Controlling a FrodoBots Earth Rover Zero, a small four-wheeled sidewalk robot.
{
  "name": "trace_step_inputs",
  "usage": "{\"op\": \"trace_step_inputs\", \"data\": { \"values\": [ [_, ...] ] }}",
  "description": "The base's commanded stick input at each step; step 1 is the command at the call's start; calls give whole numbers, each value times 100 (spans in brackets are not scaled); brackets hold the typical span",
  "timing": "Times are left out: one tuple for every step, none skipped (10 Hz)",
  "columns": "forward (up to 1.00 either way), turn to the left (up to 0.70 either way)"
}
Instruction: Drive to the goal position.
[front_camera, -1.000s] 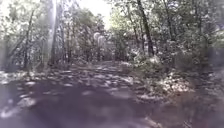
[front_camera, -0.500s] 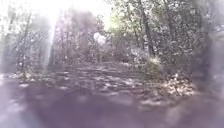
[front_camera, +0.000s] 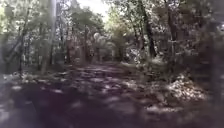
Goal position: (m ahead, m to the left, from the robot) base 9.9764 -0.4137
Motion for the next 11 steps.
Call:
{"op": "trace_step_inputs", "data": {
  "values": [
    [45, 9],
    [45, 27],
    [45, 27],
    [45, 27],
    [45, 27],
    [45, 27],
    [45, 27],
    [45, 27],
    [45, 27],
    [45, 11],
    [45, 0]
  ]
}}
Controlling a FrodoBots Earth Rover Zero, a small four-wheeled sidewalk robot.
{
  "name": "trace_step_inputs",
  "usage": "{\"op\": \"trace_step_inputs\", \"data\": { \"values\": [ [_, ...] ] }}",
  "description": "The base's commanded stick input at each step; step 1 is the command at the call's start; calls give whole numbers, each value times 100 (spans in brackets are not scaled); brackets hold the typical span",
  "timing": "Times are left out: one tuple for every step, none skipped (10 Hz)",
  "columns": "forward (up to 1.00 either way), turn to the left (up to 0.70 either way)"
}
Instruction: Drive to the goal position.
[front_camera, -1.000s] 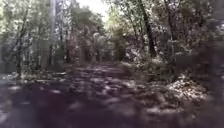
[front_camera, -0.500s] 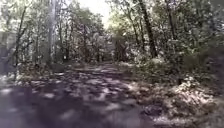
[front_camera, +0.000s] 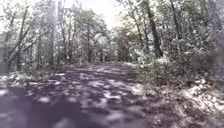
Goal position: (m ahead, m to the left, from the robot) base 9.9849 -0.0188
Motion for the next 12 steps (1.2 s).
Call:
{"op": "trace_step_inputs", "data": {
  "values": [
    [45, 0],
    [45, 0],
    [45, 0],
    [45, 0],
    [45, 0],
    [45, 0],
    [45, 0],
    [45, 0],
    [45, 0],
    [45, 0],
    [45, 0],
    [45, 0]
  ]
}}
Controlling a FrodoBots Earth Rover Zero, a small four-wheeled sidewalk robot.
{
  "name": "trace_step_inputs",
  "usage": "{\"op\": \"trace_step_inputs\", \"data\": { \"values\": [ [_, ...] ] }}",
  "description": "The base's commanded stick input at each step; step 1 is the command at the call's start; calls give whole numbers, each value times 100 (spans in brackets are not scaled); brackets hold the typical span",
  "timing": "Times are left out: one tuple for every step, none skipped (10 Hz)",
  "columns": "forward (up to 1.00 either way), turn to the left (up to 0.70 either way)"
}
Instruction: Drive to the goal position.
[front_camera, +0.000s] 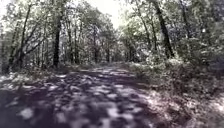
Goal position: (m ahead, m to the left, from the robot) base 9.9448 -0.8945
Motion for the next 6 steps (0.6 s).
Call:
{"op": "trace_step_inputs", "data": {
  "values": [
    [45, 0],
    [45, 0],
    [45, 0],
    [45, 0],
    [45, 0],
    [45, 0]
  ]
}}
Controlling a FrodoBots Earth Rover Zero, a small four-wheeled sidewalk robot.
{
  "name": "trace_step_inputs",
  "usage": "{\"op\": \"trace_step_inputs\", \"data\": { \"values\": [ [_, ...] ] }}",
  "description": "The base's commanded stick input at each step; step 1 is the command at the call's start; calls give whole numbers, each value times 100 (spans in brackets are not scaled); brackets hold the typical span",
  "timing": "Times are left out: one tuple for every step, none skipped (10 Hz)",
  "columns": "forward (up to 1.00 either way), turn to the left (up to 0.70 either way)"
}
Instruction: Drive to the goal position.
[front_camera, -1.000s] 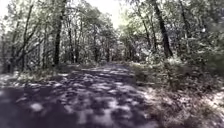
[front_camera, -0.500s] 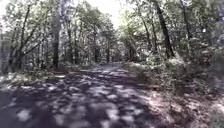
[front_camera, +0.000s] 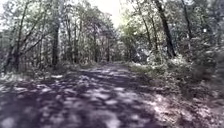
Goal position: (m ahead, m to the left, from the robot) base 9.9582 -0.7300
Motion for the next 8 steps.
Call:
{"op": "trace_step_inputs", "data": {
  "values": [
    [45, 0],
    [45, 0],
    [45, 0],
    [45, 0],
    [45, 0],
    [45, 0],
    [45, -7],
    [45, -27]
  ]
}}
